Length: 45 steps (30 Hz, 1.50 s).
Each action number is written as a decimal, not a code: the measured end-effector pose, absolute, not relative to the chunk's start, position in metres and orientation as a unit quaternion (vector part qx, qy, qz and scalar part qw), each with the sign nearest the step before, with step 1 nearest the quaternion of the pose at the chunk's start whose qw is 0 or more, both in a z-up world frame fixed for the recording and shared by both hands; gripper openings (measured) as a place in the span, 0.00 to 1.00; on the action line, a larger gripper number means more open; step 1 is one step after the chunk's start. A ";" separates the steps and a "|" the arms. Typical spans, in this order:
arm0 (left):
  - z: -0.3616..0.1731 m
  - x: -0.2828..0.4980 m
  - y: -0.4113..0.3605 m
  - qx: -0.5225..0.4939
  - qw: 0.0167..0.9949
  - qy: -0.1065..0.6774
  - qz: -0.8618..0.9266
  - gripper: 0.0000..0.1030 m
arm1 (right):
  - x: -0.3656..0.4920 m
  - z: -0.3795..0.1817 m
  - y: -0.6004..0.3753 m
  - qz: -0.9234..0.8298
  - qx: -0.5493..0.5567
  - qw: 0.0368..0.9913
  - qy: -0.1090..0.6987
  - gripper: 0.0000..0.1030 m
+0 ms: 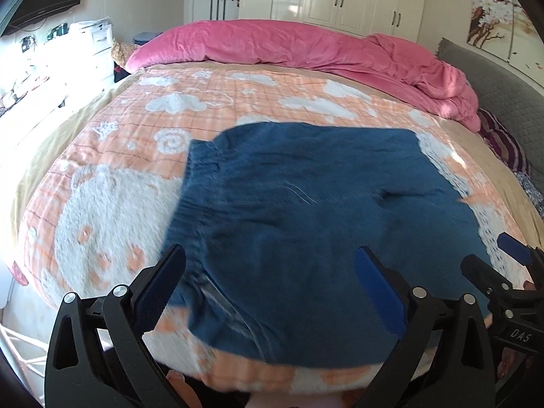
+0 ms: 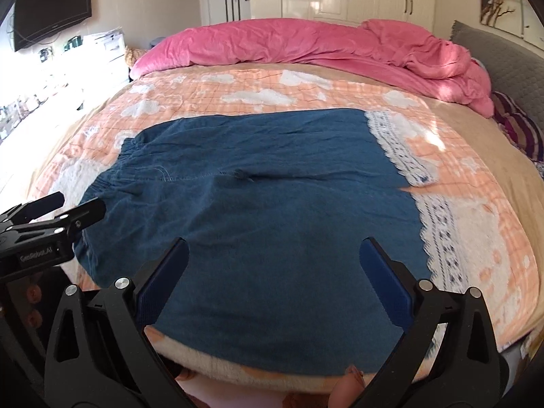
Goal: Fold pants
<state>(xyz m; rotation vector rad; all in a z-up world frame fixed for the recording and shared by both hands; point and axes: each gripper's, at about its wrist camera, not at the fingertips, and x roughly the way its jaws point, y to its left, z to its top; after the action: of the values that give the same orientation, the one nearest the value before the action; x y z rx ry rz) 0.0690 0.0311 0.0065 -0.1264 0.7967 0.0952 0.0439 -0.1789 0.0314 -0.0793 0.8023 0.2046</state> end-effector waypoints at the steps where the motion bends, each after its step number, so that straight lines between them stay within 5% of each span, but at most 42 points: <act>1: 0.007 0.078 0.040 -0.064 0.918 0.388 0.052 0.96 | 0.056 0.030 -0.175 0.111 -0.036 0.909 0.399 0.92; 27: -0.044 0.247 0.149 -0.066 0.898 0.435 0.032 0.94 | 0.272 0.010 -0.084 0.222 -0.170 0.845 0.456 0.92; 28: -0.047 0.250 0.148 -0.068 0.897 0.436 0.025 0.88 | 0.279 0.009 -0.081 0.227 -0.173 0.843 0.456 0.92; 29: -0.048 0.251 0.147 -0.070 0.896 0.439 0.020 0.64 | 0.287 0.007 -0.078 0.232 -0.176 0.841 0.456 0.92; 31: -0.051 0.253 0.147 -0.083 0.895 0.439 -0.003 0.47 | 0.299 0.003 -0.071 0.240 -0.185 0.834 0.462 0.92; 38: -0.038 0.239 0.144 -0.070 0.916 0.395 -0.020 0.32 | 0.329 -0.020 -0.038 0.274 -0.252 0.802 0.467 0.92; 41: -0.030 0.231 0.145 -0.071 0.925 0.372 -0.025 0.32 | 0.326 -0.032 -0.018 0.304 -0.312 0.781 0.447 0.75; 45: -0.027 0.225 0.139 -0.050 0.931 0.360 -0.023 0.32 | 0.309 -0.041 -0.009 0.352 -0.299 0.760 0.458 0.12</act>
<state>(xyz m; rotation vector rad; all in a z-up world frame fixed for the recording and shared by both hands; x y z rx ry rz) 0.2249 0.1389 -0.0266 -0.1027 0.7364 -0.0464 0.3094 -0.0089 -0.0412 -0.6501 0.9969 0.7656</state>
